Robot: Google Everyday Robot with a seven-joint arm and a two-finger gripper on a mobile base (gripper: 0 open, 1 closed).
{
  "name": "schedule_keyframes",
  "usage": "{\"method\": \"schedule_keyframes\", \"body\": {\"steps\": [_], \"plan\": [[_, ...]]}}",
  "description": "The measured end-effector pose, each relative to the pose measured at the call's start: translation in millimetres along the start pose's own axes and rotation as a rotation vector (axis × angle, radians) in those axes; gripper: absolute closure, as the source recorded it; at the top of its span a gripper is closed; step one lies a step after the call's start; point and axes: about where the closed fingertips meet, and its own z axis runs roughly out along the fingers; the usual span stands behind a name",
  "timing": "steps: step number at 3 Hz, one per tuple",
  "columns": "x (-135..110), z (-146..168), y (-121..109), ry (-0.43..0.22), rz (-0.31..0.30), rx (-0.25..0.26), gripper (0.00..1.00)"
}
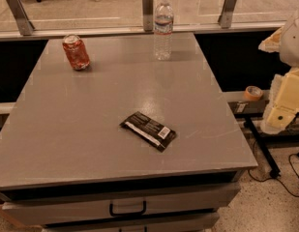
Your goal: Move water bottle near coke can
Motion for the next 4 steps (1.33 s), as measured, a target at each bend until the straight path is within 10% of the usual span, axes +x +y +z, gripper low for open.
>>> {"method": "schedule_keyframes", "body": {"steps": [2,4], "plan": [[-4,4,-20,-0.090,0.049,0.031,0.00],[-27,40,-133,-0.509,0.191,0.156,0.00]]}}
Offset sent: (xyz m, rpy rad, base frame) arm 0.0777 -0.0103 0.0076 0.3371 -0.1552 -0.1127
